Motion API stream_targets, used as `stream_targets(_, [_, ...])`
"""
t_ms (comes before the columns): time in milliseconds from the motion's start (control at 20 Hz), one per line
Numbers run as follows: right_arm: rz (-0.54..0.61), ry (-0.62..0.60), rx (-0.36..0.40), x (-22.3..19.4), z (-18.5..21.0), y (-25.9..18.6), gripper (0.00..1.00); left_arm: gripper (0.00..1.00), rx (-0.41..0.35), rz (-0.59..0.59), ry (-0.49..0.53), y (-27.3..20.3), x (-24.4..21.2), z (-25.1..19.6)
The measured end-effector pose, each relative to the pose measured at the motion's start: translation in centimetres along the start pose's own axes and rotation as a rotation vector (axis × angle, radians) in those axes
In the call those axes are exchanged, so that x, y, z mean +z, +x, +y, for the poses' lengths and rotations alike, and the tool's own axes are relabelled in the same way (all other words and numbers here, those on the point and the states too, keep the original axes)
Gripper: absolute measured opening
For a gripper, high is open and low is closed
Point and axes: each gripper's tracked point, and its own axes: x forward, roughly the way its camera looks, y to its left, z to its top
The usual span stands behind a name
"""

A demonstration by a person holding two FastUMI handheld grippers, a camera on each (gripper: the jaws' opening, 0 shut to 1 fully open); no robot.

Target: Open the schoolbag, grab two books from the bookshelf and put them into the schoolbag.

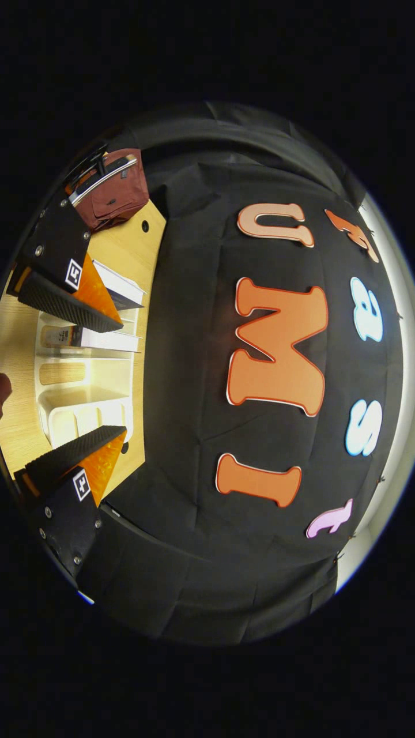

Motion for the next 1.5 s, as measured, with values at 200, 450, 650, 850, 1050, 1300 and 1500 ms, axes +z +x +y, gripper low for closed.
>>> stream_targets(200, [0.053,-0.025,0.051,1.3,2.8,1.0,0.96,0.05,-0.045,-0.035,0.014,-1.4,1.1,3.7])
stream_targets(450, [0.146,-0.082,0.097,1.6,5.8,2.7,0.96,0.05,-0.137,-0.060,0.014,-2.7,2.3,7.4])
stream_targets(650, [0.314,-0.012,0.143,0.0,8.2,4.5,0.96,0.05,-0.236,-0.081,0.018,-3.3,3.4,9.8])
stream_targets(850, [0.374,-0.037,0.109,0.5,9.2,6.3,0.97,0.05,-0.296,-0.111,0.031,-4.1,4.8,12.6])
stream_targets(1050, [0.438,-0.094,0.086,1.3,10.1,7.7,0.97,0.05,-0.360,-0.122,0.035,-5.0,5.5,14.8])
stream_targets(1300, [0.595,-0.127,0.128,0.0,12.8,9.4,0.97,0.05,-0.394,-0.131,0.089,-5.4,6.1,17.2])
stream_targets(1500, [0.831,-0.157,0.125,-5.1,13.4,9.8,0.97,0.05,-0.400,-0.136,0.107,-5.0,6.3,18.1])
